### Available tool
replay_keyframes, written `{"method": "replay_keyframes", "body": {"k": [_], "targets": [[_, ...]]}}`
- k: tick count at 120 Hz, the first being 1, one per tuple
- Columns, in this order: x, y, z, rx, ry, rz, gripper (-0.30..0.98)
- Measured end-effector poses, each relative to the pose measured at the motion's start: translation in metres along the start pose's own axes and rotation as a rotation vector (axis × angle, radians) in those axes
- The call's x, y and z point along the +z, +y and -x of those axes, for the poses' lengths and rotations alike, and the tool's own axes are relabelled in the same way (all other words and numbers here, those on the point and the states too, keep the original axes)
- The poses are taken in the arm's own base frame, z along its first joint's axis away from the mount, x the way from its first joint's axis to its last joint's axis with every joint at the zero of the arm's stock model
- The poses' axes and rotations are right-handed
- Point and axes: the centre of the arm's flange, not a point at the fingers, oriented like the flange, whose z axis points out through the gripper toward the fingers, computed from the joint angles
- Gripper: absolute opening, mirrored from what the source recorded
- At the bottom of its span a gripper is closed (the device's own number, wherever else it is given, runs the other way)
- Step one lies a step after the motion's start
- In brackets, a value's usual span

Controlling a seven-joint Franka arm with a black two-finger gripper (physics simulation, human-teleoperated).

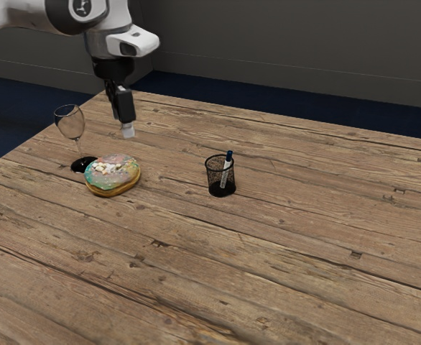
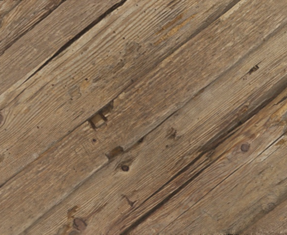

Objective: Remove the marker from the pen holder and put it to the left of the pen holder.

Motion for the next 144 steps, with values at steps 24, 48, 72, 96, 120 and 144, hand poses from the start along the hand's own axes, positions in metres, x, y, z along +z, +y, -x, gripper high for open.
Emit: {"method": "replay_keyframes", "body": {"k": [24, 48, 72, 96, 120, 144], "targets": [[-0.005, -0.015, 0.011, 0.066, 0.021, 0.013, 0.69], [0.040, 0.183, -0.141, 0.887, -0.076, -0.147, 0.69], [0.174, 0.182, -0.207, 1.243, -0.093, -0.074, 0.68], [0.167, 0.078, -0.241, 1.124, 0.030, -0.196, 0.69], [0.183, 0.008, -0.255, 1.051, 0.000, -0.306, 0.69], [0.211, -0.006, -0.278, 1.092, -0.091, -0.408, 0.68]]}}
